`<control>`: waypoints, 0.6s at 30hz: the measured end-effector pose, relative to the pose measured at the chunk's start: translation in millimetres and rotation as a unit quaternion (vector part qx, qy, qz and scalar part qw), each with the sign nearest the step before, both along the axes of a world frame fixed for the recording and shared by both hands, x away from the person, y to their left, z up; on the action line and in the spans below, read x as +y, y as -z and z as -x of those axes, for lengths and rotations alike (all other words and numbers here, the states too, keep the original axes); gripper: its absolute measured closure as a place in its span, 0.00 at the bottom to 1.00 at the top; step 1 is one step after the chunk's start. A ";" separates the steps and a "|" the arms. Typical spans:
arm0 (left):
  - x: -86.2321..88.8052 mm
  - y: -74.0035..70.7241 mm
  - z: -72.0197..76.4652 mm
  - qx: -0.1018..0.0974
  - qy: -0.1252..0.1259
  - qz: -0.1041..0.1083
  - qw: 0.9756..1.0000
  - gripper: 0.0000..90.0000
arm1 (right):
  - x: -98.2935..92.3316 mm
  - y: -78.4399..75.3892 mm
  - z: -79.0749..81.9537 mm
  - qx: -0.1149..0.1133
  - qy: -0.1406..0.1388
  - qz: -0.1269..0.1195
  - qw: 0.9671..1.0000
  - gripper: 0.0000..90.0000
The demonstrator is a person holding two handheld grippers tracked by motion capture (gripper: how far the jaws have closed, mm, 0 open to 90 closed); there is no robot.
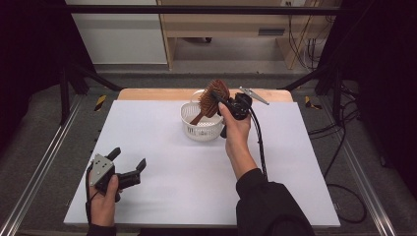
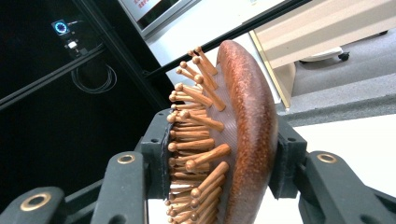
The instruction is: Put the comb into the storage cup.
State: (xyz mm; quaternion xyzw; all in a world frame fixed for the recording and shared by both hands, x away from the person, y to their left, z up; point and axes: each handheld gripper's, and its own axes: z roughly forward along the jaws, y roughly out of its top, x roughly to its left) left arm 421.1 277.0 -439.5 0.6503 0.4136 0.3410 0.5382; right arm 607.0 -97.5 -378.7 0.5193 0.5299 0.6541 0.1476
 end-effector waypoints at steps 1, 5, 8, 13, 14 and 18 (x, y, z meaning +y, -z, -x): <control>0.1 0.0 0.0 0.001 0.000 -0.001 1.000 0.02 | 0.0 0.3 0.0 0.000 0.001 0.000 1.000 0.57; 0.0 0.0 0.1 0.001 0.000 -0.001 1.000 0.02 | 0.6 1.1 -0.5 0.002 0.000 0.001 1.000 0.57; -0.1 -0.1 0.1 0.001 0.001 -0.001 1.000 0.02 | 0.8 2.2 -0.9 0.003 0.000 0.003 1.000 0.57; -0.5 0.1 -0.1 0.001 0.002 -0.001 1.000 0.02 | 1.5 3.6 -0.9 0.005 0.001 0.000 1.000 0.57; -0.5 0.1 -0.1 0.001 0.002 -0.001 1.000 0.02 | 1.5 4.1 -1.1 0.005 0.001 0.002 1.000 0.57; -0.5 0.1 -0.1 0.001 0.002 -0.002 1.000 0.02 | 1.5 6.2 -1.3 0.007 0.000 0.000 1.000 0.57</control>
